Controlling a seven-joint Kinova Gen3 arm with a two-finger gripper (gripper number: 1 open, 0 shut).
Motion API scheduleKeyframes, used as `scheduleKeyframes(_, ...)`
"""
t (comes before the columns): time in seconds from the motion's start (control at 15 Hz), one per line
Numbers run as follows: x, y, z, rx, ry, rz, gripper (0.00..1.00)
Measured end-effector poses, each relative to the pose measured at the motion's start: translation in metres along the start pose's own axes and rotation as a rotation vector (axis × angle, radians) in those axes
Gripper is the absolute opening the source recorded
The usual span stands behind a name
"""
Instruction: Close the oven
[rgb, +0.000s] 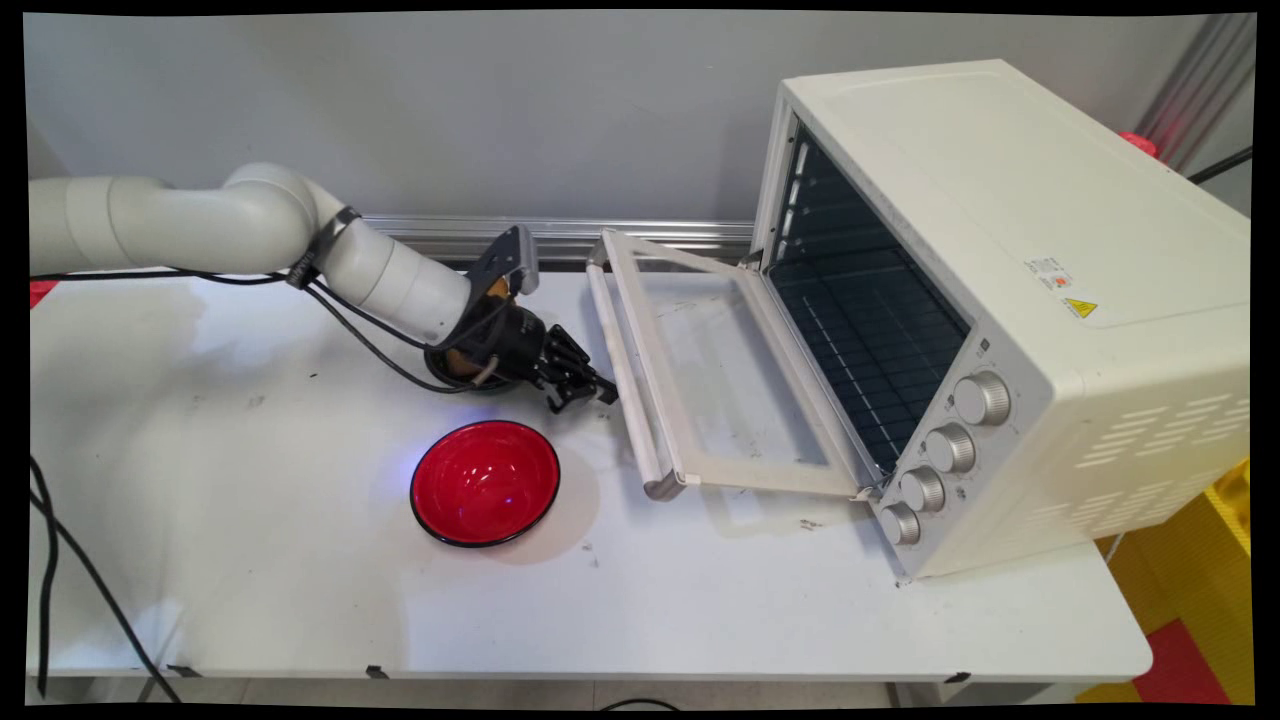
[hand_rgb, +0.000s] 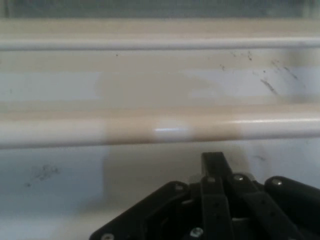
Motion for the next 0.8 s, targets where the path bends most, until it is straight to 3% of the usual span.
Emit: scheduleKeyframes(0.8,0.015,-0.006,0.007,-0.023,0.088,-0.044,0.00)
